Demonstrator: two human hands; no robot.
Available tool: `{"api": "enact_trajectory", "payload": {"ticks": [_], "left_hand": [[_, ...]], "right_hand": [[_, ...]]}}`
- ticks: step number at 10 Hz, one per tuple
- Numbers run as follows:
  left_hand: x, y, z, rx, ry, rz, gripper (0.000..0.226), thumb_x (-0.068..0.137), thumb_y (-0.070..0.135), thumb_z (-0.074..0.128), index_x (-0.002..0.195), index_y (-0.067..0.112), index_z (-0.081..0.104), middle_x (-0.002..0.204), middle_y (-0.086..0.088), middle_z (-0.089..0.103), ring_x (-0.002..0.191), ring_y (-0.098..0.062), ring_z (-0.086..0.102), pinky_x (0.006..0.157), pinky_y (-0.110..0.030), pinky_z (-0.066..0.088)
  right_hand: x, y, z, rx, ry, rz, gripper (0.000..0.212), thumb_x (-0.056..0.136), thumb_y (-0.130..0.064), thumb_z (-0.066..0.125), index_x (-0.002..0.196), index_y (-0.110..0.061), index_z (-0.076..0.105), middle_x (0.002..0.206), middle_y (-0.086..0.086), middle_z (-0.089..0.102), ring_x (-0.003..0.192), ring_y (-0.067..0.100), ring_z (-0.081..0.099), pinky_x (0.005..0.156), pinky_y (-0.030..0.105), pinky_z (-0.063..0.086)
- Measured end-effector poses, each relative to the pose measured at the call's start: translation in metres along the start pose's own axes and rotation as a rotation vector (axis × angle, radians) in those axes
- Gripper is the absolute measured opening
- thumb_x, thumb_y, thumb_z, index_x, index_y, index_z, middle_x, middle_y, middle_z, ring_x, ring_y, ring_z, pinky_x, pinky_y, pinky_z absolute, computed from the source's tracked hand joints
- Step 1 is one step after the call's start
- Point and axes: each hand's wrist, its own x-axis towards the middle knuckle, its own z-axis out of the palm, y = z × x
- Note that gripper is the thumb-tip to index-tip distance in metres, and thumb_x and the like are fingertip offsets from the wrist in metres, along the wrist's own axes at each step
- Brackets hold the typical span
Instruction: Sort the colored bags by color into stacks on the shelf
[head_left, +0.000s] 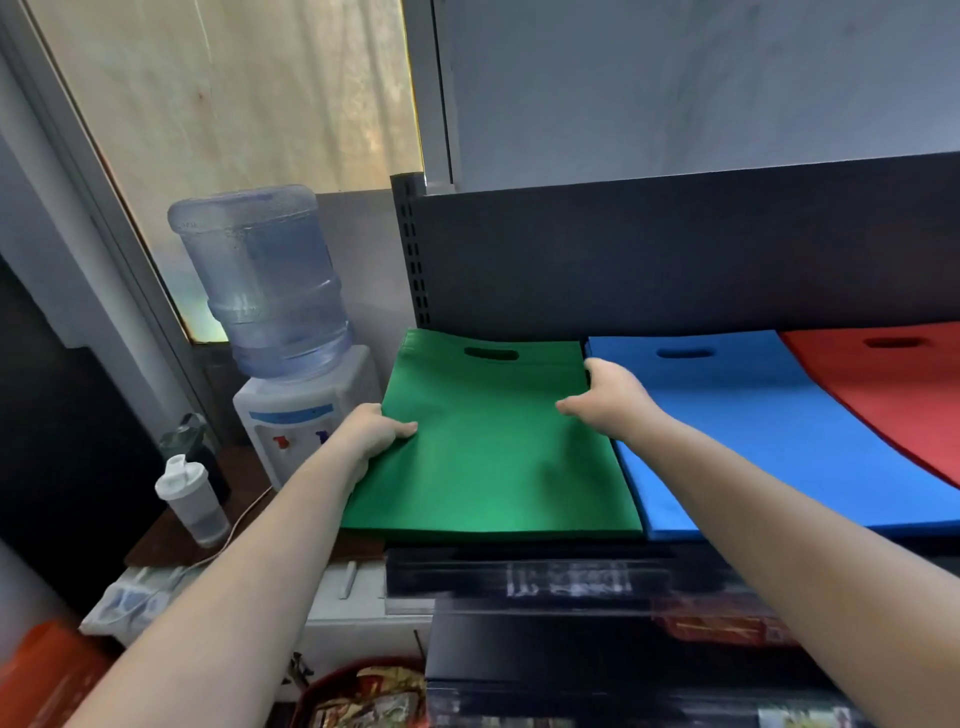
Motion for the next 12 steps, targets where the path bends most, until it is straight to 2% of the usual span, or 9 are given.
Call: {"api": "enact_trajectory", "payload": {"ticks": [1,2,3,4,5,7,9,10,12], "left_hand": [[0.002,0.000,0.004,0.014,0.013,-0.009,0.032,0.088,0.013,0.066,0.116,-0.001,0.060,0.107,-0.020,0.067,0.095,-0.035,0.065,0.089,-0.046,0.052],[0.006,-0.005,0.007,0.071,0.042,-0.004,0.037,0.087,0.017,0.068,0.116,-0.004,0.056,0.111,-0.022,0.065,0.099,-0.036,0.064,0.090,-0.046,0.051],[0.005,-0.008,0.014,0.427,0.154,0.104,0.055,0.088,0.025,0.065,0.130,-0.003,0.041,0.130,-0.019,0.053,0.116,-0.034,0.053,0.093,-0.038,0.045],[-0.005,-0.002,0.031,0.794,0.277,0.342,0.067,0.093,0.041,0.053,0.145,0.009,0.026,0.146,-0.012,0.038,0.131,-0.033,0.037,0.101,-0.046,0.036],[-0.014,0.007,0.065,0.897,0.213,0.548,0.062,0.095,0.049,0.042,0.146,0.016,0.028,0.149,-0.005,0.037,0.134,-0.027,0.035,0.105,-0.044,0.033],[-0.023,0.001,0.117,0.993,0.052,0.654,0.057,0.098,0.052,0.029,0.146,0.023,0.030,0.153,-0.002,0.030,0.140,-0.024,0.024,0.112,-0.044,0.022],[-0.019,-0.004,0.120,0.993,0.086,0.664,0.055,0.097,0.052,0.028,0.145,0.025,0.031,0.152,0.002,0.030,0.139,-0.022,0.024,0.111,-0.042,0.022],[-0.019,-0.003,0.119,1.006,0.086,0.658,0.055,0.097,0.052,0.028,0.145,0.026,0.031,0.152,0.003,0.031,0.139,-0.021,0.025,0.111,-0.041,0.023],[-0.042,0.023,0.133,1.043,0.192,0.688,0.052,0.099,0.050,0.026,0.141,0.021,0.039,0.144,0.001,0.044,0.132,-0.022,0.038,0.108,-0.038,0.028]], "right_hand": [[-0.007,-0.004,0.003,-0.188,-0.030,-0.114,0.057,0.091,-0.023,0.057,0.142,-0.007,0.034,0.140,0.011,0.045,0.118,0.029,0.051,0.088,0.038,0.047],[-0.012,0.003,0.010,-0.415,-0.104,-0.162,0.049,0.095,-0.033,0.052,0.136,-0.008,0.041,0.141,0.007,0.043,0.128,0.027,0.041,0.099,0.039,0.041],[-0.013,0.013,0.009,-0.532,-0.086,-0.172,0.050,0.097,-0.040,0.047,0.138,-0.011,0.041,0.144,0.005,0.041,0.133,0.025,0.036,0.102,0.038,0.037],[-0.012,0.023,0.001,-0.577,-0.020,-0.164,0.051,0.098,-0.043,0.043,0.139,-0.013,0.040,0.144,0.004,0.041,0.135,0.024,0.035,0.105,0.038,0.034],[-0.011,0.035,-0.004,-0.635,0.025,-0.143,0.052,0.098,-0.047,0.038,0.139,-0.015,0.040,0.141,0.004,0.043,0.133,0.024,0.036,0.105,0.040,0.033],[-0.018,0.058,0.014,-0.567,-0.039,-0.096,0.058,0.100,-0.048,0.029,0.147,-0.015,0.029,0.154,0.004,0.030,0.141,0.022,0.025,0.113,0.037,0.024],[-0.013,0.064,0.021,-0.551,-0.042,-0.109,0.061,0.101,-0.046,0.028,0.151,-0.013,0.020,0.158,0.005,0.019,0.146,0.019,0.016,0.117,0.035,0.015],[-0.014,0.062,0.019,-0.528,-0.057,-0.105,0.060,0.101,-0.045,0.029,0.150,-0.012,0.022,0.158,0.005,0.021,0.145,0.020,0.017,0.116,0.035,0.015],[-0.021,0.068,-0.015,-0.410,-0.043,-0.142,0.052,0.101,-0.041,0.034,0.140,-0.008,0.036,0.146,0.009,0.040,0.133,0.026,0.037,0.104,0.038,0.035]]}}
